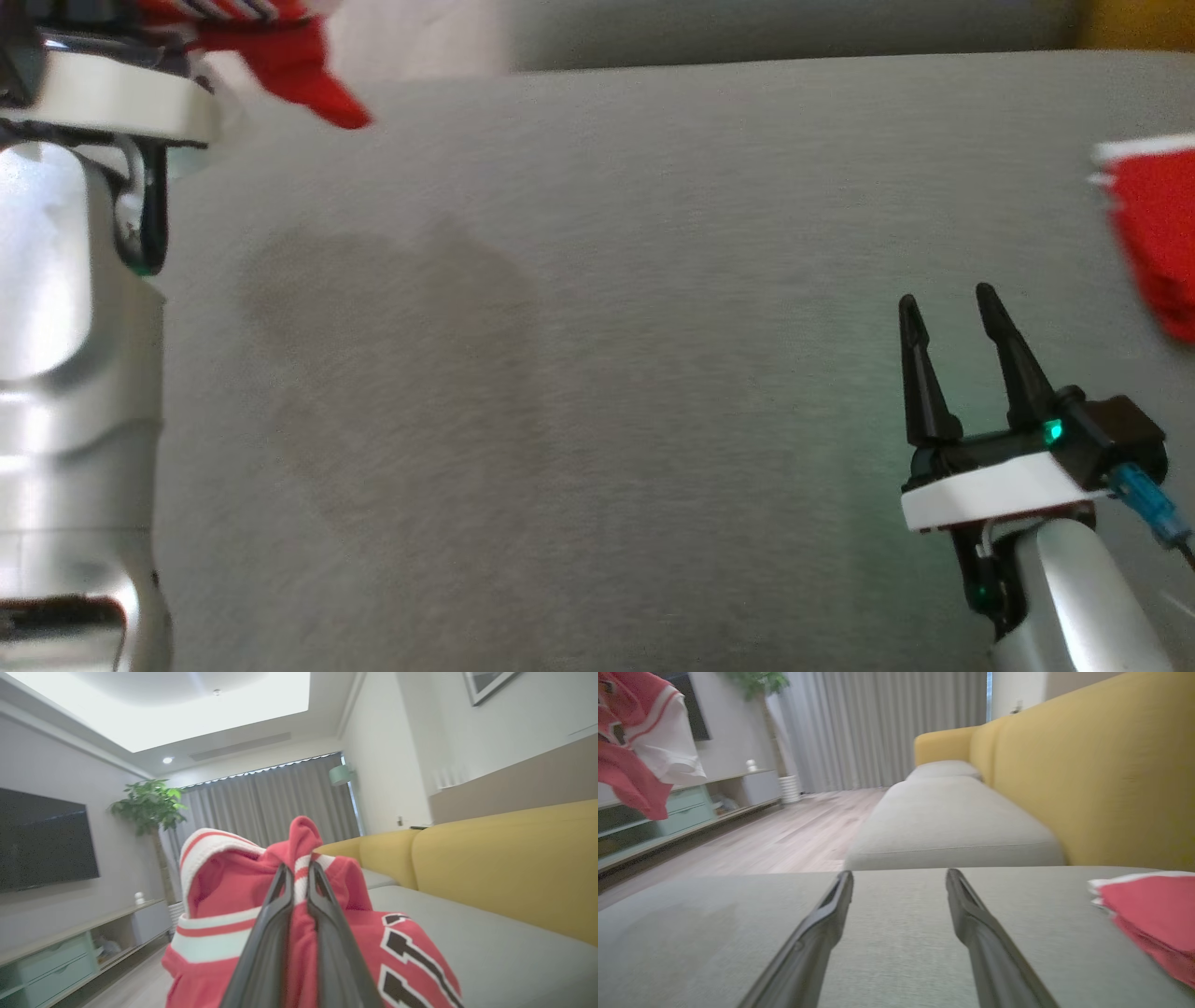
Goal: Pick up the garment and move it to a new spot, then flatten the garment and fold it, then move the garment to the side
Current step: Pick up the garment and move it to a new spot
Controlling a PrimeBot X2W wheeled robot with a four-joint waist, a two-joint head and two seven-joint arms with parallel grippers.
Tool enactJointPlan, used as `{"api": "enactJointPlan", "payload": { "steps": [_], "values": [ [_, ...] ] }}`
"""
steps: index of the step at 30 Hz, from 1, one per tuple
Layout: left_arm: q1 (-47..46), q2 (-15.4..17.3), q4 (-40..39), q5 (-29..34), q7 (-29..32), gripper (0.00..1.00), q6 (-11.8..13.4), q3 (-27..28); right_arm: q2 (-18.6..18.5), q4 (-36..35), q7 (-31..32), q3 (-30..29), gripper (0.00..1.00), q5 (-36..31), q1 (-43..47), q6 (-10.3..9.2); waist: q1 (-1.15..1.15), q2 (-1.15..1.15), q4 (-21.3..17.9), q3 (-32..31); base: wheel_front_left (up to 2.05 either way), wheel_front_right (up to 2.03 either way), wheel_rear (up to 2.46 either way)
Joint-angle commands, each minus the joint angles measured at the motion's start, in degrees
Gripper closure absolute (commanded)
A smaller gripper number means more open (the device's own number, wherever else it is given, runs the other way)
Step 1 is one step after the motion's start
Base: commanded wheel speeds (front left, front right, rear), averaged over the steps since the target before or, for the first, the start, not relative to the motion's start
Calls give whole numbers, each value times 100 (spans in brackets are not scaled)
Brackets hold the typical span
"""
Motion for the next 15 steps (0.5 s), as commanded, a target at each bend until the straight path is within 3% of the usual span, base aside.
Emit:
{"api": "enactJointPlan", "payload": {
  "steps": [1,7,15],
  "values": [
    [-42,221,-528,7,165,100,-56,17,70,-279,-22,126,0,34,-62,-4,1,0,-906,-487,0,0,0],
    [354,63,-1278,-53,595,100,-173,-315,143,-466,-22,208,0,27,-70,-4,1,0,-1730,-472,0,0,0],
    [1010,-393,-1323,-181,771,100,-270,-912,219,-559,-22,240,0,80,-165,-4,1,0,-2260,5,0,0,0]
  ]
}}
